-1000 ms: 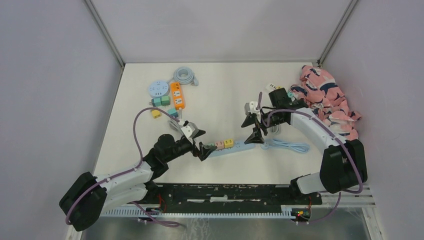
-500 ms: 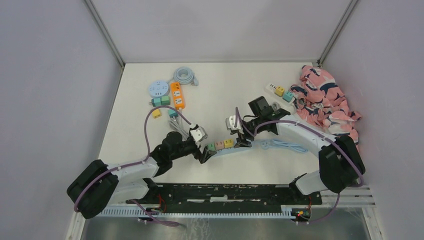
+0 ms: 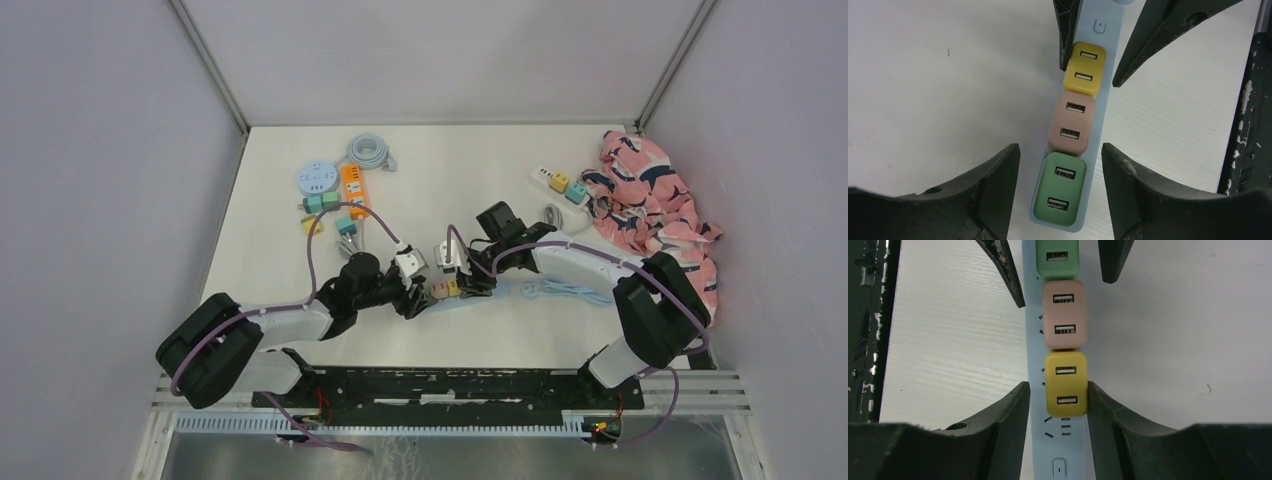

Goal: Pull the plug off the socket

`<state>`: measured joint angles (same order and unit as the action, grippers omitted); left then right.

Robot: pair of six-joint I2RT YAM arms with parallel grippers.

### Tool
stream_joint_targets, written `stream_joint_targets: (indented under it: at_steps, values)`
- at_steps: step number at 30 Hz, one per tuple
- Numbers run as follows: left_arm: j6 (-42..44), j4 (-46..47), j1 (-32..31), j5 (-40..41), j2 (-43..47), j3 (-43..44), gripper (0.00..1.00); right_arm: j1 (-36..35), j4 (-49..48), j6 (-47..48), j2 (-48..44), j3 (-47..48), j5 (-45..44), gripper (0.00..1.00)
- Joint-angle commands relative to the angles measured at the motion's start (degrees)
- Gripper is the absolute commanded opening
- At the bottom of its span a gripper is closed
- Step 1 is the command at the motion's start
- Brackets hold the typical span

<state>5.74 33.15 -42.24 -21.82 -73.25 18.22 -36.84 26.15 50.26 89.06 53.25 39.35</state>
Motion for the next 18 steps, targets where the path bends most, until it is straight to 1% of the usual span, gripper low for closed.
stream_joint_targets:
  at_steps: [1,6,10,11,12,15,18]
  values:
    - [3.0,2.5,-0.1,-3.1,-2.9,3.7,0.66,-1.0,-2.3,-1.6,0.8,1.5,-1.9,0.49]
    - [2.5,1.5,-0.1,-3.4,-6.1,5.7,0.59,-1.6,-2.6,-1.9,1.4,1.8,-3.3,0.40]
    - [2.2,0.8,-0.1,-3.4,-7.5,6.5,0.52,-1.7,-2.8,-1.8,1.3,1.7,-3.7,0.30]
    - [2.3,0.8,-0.1,-3.4,-7.7,6.4,0.48,-1.7,-2.7,-1.8,1.3,1.8,-3.9,0.28]
    - [2.3,0.8,-0.1,-3.4,-7.9,6.4,0.41,-1.7,-2.5,-1.8,1.1,1.9,-4.1,0.25]
    - [3.1,0.0,-0.1,-3.9,-7.9,6.4,0.30,-1.7,-1.6,-1.5,0.9,2.4,-4.7,0.18]
    - [4.2,-0.8,-0.1,-4.6,-7.7,6.1,0.16,-1.6,-0.1,-0.8,0.9,3.1,-4.6,0.12]
